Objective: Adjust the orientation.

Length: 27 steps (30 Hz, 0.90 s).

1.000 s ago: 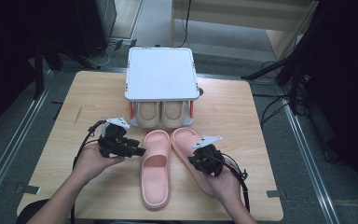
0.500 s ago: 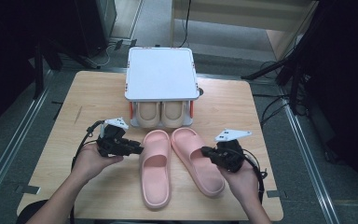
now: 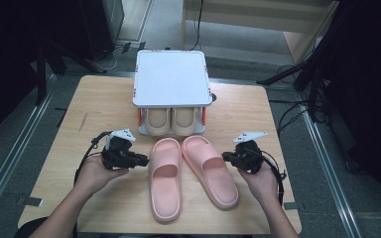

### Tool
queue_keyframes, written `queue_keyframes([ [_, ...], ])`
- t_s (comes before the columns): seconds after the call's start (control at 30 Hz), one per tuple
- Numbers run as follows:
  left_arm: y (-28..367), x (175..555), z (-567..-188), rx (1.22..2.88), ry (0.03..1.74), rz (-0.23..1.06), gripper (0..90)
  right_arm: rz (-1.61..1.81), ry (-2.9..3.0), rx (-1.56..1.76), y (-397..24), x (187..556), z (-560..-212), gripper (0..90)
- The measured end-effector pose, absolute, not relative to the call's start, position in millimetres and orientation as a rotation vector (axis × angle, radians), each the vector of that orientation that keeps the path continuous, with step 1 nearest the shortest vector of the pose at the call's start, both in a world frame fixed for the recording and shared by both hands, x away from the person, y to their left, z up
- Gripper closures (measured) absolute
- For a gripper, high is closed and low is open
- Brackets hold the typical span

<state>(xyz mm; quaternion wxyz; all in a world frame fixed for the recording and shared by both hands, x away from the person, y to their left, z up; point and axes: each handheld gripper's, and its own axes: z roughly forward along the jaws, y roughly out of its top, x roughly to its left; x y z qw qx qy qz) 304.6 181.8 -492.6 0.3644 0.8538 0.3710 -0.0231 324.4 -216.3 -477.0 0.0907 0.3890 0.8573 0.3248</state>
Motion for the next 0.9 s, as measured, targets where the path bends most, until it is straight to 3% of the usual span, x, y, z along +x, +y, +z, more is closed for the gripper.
queue_keyframes([
  [0.23, 181, 305, -499, 2.24, 0.981, -0.033, 76.9, 0.901, 2.575, 1.172, -216, 332, -484, 87.5],
  [0.9, 168, 305, -506, 2.242, 0.941, -0.123, 77.1, 0.933, 2.61, 1.165, -203, 322, -487, 89.3],
])
